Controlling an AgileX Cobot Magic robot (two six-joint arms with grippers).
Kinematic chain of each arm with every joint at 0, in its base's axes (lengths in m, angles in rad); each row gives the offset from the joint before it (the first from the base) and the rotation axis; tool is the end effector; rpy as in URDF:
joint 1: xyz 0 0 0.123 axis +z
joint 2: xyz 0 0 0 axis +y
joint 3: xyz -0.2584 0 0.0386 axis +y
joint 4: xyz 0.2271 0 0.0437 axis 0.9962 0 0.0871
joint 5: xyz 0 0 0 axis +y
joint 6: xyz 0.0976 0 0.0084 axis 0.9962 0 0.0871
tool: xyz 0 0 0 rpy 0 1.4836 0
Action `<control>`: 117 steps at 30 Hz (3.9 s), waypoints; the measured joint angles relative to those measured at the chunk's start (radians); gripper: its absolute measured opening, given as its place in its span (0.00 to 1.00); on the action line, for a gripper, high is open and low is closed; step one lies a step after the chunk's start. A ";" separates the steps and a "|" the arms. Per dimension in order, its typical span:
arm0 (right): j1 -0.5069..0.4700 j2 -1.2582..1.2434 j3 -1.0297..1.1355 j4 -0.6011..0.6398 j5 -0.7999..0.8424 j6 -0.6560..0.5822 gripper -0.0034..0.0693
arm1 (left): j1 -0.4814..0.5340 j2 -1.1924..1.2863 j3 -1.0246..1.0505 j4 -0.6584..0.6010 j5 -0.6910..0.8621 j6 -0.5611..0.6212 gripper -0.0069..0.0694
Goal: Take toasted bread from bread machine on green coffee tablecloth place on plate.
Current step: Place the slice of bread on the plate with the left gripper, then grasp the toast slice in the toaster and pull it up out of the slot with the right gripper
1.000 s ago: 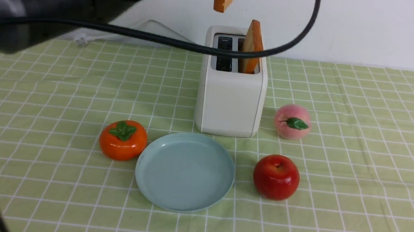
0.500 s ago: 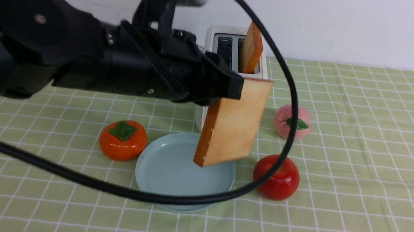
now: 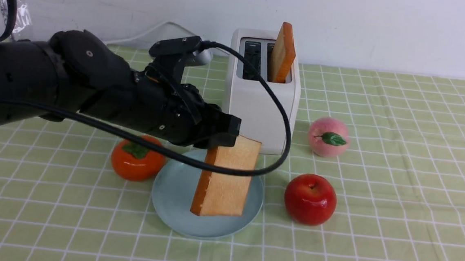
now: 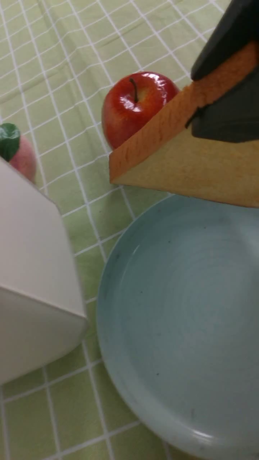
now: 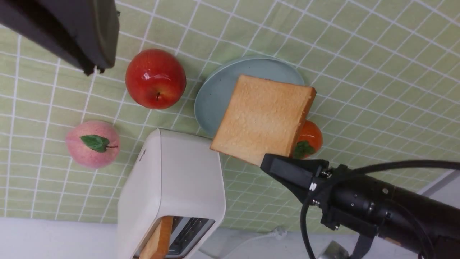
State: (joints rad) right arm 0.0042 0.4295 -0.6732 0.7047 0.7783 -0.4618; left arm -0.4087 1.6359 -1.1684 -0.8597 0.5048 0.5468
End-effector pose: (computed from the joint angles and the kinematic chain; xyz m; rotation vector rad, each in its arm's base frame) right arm 0.0737 0.0449 0.3359 -0.2510 1.8623 0.5033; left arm 0.3030 -0.1704 0.2544 0.3897 2.3242 -0.7614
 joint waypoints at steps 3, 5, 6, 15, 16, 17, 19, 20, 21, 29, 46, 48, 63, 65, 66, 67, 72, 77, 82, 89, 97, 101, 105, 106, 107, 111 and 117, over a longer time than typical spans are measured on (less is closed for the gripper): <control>0.000 0.000 0.000 0.002 -0.003 -0.001 0.03 | 0.000 0.025 0.000 -0.002 0.010 0.000 0.22; 0.000 0.000 0.000 0.002 -0.003 -0.001 0.03 | 0.000 0.046 0.000 -0.007 -0.001 0.000 0.22; 0.000 0.000 0.000 0.003 -0.003 -0.001 0.03 | 0.002 0.059 -0.001 -0.008 -0.016 0.000 0.22; 0.000 0.000 0.000 0.010 0.002 -0.001 0.04 | 0.006 0.090 -0.003 0.022 -0.090 0.000 0.36; 0.000 0.000 0.000 0.010 0.002 -0.001 0.04 | 0.006 0.090 -0.003 0.034 -0.095 0.000 0.40; 0.000 0.000 0.000 0.010 0.002 -0.002 0.04 | 0.006 0.089 -0.003 0.050 -0.102 0.000 0.47; 0.000 0.000 0.000 0.010 0.002 -0.006 0.05 | 0.006 0.087 -0.003 0.070 -0.110 0.000 0.55; 0.000 0.000 0.000 0.010 0.002 -0.011 0.05 | 0.006 0.076 -0.003 0.097 -0.118 0.000 0.64; 0.000 0.000 0.000 0.010 0.002 -0.014 0.05 | 0.006 0.064 -0.003 0.118 -0.124 0.000 0.72; 0.000 0.000 0.000 0.021 0.002 -0.023 0.05 | 0.006 -0.059 -0.003 0.269 -0.208 -0.009 0.92; 0.000 0.246 -0.155 0.029 0.131 -0.028 0.05 | 0.006 -0.592 0.117 0.398 -0.025 -0.195 0.07; 0.002 0.328 -0.193 0.032 0.139 -0.031 0.05 | 0.006 -0.709 0.203 0.399 -0.035 -0.196 0.07; 0.433 0.826 -0.457 -0.094 -0.145 -0.035 0.06 | 0.006 -1.360 0.775 0.303 -0.238 -0.199 0.07; 0.448 0.907 -0.505 -0.133 -0.224 -0.010 0.08 | 0.006 -1.395 0.808 0.299 -0.251 -0.199 0.07; 0.449 0.937 -0.524 -0.143 -0.259 0.001 0.09 | 0.006 -1.403 0.816 0.299 -0.254 -0.199 0.07; 0.449 0.980 -0.553 -0.163 -0.314 0.023 0.12 | 0.006 -1.408 0.825 0.299 -0.254 -0.199 0.07; 0.449 1.140 -0.680 -0.184 -0.505 0.064 0.33 | 0.006 -1.413 0.831 0.301 -0.260 -0.199 0.07; 0.449 1.293 -0.776 -0.180 -0.637 0.075 0.65 | 0.006 -1.414 0.831 0.300 -0.264 -0.198 0.07; 0.433 1.398 -0.793 -0.153 -0.799 0.075 0.86 | 0.006 -1.414 0.831 0.299 -0.264 -0.198 0.07; 0.397 1.486 -0.800 -0.062 -0.889 0.075 0.77 | 0.006 -1.414 0.831 0.299 -0.260 -0.198 0.07; 0.397 1.552 -0.800 -0.060 -0.942 0.075 0.59 | 0.006 -1.414 0.831 0.299 -0.260 -0.198 0.07; 0.399 1.554 -0.800 -0.060 -0.996 0.075 0.46 | 0.006 -1.414 0.831 0.299 -0.257 -0.198 0.07; 0.399 1.555 -0.800 -0.060 -1.009 0.075 0.36 | 0.006 -1.414 0.831 0.299 -0.249 -0.198 0.07; 0.399 1.555 -0.800 -0.060 -1.009 0.076 0.35 | 0.006 -1.414 0.831 0.299 -0.249 -0.198 0.07; 0.399 1.555 -0.800 -0.060 -1.009 0.076 0.35 | 0.006 -1.414 0.831 0.299 -0.248 -0.198 0.07; 0.399 1.555 -0.800 -0.060 -1.006 0.079 0.29 | 0.006 -1.414 0.831 0.299 -0.246 -0.198 0.07; 0.399 1.555 -0.800 -0.060 -1.006 0.079 0.21 | 0.006 -1.414 0.831 0.299 -0.245 -0.198 0.07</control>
State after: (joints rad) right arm 0.4029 1.9841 -1.4728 0.6444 -0.2272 -0.3830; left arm -0.4023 0.2217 -0.3375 -0.5610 0.2596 0.3485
